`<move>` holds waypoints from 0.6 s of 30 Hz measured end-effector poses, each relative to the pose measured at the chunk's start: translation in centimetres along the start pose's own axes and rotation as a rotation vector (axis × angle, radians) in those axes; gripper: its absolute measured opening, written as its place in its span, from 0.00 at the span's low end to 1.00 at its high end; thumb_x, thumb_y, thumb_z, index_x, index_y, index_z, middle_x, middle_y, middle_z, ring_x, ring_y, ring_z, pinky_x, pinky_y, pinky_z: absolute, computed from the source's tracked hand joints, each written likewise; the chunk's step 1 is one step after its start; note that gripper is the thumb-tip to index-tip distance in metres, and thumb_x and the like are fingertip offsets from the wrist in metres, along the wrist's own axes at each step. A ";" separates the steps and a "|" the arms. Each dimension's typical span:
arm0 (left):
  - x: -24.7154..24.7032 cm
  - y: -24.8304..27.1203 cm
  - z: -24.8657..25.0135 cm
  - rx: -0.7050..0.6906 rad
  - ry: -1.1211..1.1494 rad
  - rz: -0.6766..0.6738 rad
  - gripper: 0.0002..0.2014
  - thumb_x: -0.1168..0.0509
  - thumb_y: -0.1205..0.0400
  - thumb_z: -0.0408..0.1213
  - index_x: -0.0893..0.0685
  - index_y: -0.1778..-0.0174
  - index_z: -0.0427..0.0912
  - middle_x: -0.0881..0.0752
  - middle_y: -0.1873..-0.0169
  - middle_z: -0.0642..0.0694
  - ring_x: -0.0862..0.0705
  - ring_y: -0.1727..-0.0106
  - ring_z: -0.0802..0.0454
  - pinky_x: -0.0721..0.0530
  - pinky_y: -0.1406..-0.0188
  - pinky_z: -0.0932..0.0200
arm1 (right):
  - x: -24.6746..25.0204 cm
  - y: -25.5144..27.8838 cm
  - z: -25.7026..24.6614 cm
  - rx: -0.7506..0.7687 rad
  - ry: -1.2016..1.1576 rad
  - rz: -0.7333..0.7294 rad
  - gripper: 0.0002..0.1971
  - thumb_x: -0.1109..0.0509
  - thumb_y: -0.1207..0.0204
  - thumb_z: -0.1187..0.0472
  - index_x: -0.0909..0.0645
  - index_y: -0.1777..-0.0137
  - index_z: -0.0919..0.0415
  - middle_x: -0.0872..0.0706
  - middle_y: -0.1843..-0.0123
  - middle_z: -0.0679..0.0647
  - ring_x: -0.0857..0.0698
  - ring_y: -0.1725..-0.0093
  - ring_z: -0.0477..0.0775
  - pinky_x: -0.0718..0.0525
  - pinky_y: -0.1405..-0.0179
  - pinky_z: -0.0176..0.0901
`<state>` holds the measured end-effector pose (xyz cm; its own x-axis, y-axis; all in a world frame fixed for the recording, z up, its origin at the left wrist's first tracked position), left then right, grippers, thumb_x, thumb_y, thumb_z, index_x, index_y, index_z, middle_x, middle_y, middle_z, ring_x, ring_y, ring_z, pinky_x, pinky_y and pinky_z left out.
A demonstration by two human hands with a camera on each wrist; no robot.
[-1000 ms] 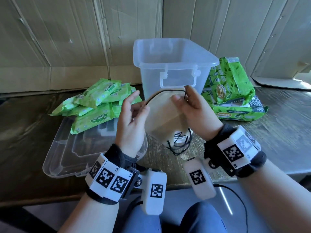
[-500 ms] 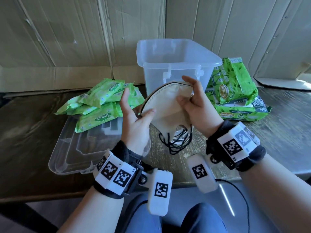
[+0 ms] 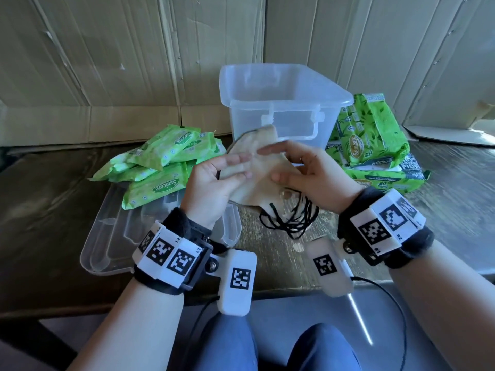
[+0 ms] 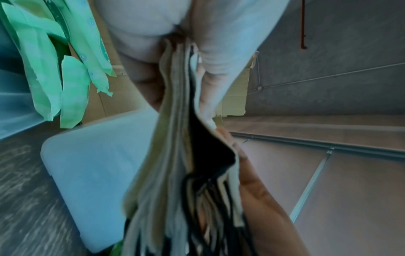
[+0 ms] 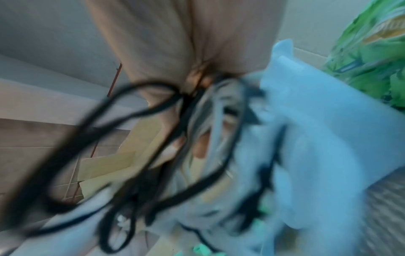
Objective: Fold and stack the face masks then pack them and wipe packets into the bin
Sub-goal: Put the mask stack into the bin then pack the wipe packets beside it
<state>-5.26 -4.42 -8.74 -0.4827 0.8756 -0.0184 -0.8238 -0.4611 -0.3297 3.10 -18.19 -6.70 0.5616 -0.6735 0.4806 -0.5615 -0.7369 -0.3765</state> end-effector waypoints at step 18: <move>0.5 -0.6 2.6 -0.169 -0.199 -0.194 0.19 0.33 0.25 0.19 0.15 0.55 0.52 0.13 0.60 0.72 0.20 0.47 0.76 0.28 0.45 0.81 | 1.0 1.0 -2.3 -0.042 0.002 -0.098 0.22 0.37 0.31 0.73 0.19 0.47 0.45 0.12 0.56 0.55 0.19 0.63 0.63 0.17 0.56 0.48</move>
<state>-5.77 -4.06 -6.13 -0.3840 0.8919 0.2390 -0.8532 -0.2438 -0.4611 1.72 -19.52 -4.81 0.6142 -0.5982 0.5148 -0.5290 -0.7961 -0.2940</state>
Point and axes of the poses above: each hand's wrist, its own y-axis away from the middle knuckle, its own x-axis out of the back of the hand, z = x × y, the point moved 3 cm from there along -y, towards the middle knuckle
